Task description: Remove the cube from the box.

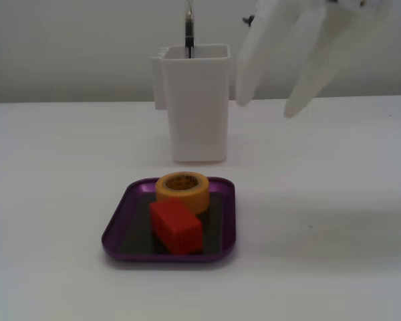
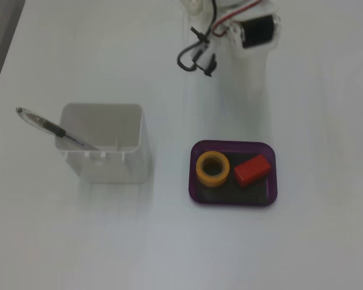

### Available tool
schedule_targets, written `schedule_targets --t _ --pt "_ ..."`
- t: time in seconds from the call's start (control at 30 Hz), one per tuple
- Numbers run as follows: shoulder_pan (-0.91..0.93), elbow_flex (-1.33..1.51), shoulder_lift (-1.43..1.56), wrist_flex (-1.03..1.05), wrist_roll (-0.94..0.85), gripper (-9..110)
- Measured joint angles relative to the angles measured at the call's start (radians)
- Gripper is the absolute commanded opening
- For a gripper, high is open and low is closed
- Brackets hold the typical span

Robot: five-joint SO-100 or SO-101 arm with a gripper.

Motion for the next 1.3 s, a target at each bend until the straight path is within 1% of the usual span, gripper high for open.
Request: schedule_targets --t 0.3,0.47,0.7,1.07,1.13,1.3 --pt "-0.008 -0.275 -0.376 0.000 0.000 15" --pt "-0.003 -0.420 -0.526 0.000 0.018 18" --pt "-0.002 -0.563 -0.661 0.000 0.021 18" --pt "0.000 -0.617 -0.778 0.000 0.021 18" --pt "0.000 -0.617 -0.787 0.000 0.021 16" --pt "0.000 -0.617 -0.793 0.000 0.021 3"
